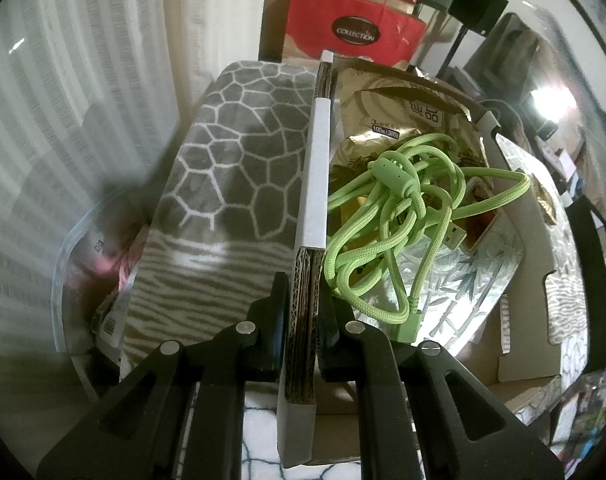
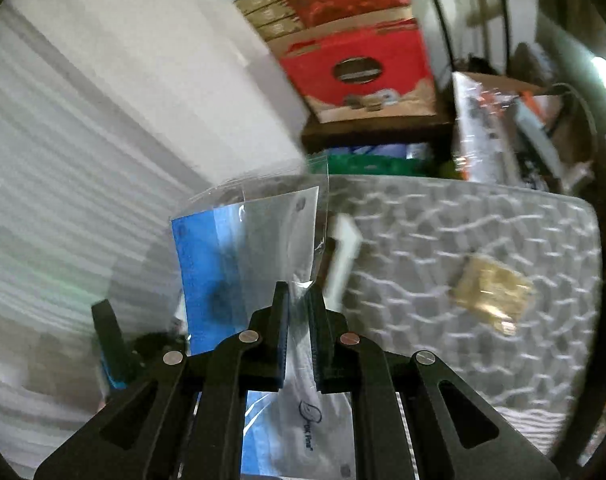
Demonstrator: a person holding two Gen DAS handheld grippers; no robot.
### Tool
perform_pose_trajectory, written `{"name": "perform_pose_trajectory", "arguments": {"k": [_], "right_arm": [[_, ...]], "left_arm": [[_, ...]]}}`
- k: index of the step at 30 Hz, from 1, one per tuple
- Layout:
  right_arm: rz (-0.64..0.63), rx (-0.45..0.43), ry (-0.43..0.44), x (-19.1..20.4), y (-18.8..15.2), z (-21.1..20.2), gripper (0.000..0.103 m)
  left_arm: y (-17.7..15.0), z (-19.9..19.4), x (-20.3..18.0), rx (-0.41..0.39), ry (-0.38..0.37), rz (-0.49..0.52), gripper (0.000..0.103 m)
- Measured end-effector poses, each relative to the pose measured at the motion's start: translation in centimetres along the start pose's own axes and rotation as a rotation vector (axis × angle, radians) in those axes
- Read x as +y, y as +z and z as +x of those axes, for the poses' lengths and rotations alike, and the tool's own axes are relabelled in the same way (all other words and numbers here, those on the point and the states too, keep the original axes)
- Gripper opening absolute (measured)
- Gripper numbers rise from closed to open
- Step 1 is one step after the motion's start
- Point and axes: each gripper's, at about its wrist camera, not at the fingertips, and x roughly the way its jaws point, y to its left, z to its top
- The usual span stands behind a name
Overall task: Organize objects
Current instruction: 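Grasp the blue-and-white plastic bag with the right tool and lift it, then carry the blue-and-white bag into the box and release it with the right tool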
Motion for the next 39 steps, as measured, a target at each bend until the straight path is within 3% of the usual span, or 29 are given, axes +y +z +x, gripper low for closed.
{"name": "perform_pose_trajectory", "arguments": {"k": [3, 6, 9, 13, 20, 24, 27, 32, 39], "right_arm": [[-0.044, 0.026, -0.015, 2.7, 1.5, 2.8, 0.008], [-0.124, 0.038, -0.111, 5.1, 3.0, 5.2, 0.008], [-0.085, 0.08, -0.151, 5.3, 4.2, 7.6, 0.008], [0.007, 0.074, -0.243, 3.6, 4.5, 9.5, 0.008], [0.251, 0.02, -0.178, -0.4, 3.6, 9.7, 0.009], [0.309, -0.029, -0.205, -1.2, 3.1, 8.3, 0.01], [0.358, 0.012, -0.149, -1.7, 2.8, 8.3, 0.016], [0.296, 0.026, -0.165, -1.0, 2.1, 7.9, 0.031], [0.254, 0.018, -0.143, -1.2, -0.2, 6.0, 0.034]], "left_arm": [[0.0, -0.1, 0.1, 0.002, -0.007, 0.002, 0.01], [-0.1, -0.1, 0.1, 0.002, -0.009, 0.0, 0.01], [-0.1, -0.1, 0.2, 0.0, -0.013, -0.003, 0.01], [-0.1, -0.1, 0.4, -0.003, -0.02, -0.005, 0.01], [-0.1, -0.1, 0.4, -0.004, -0.021, -0.007, 0.01], [-0.1, -0.1, 0.4, -0.004, -0.019, -0.008, 0.01], [-0.1, -0.1, 0.4, -0.004, -0.018, -0.009, 0.01], [-0.1, -0.1, 0.4, -0.003, -0.021, -0.011, 0.01], [-0.1, -0.1, 0.4, -0.005, -0.018, -0.011, 0.01]]}}
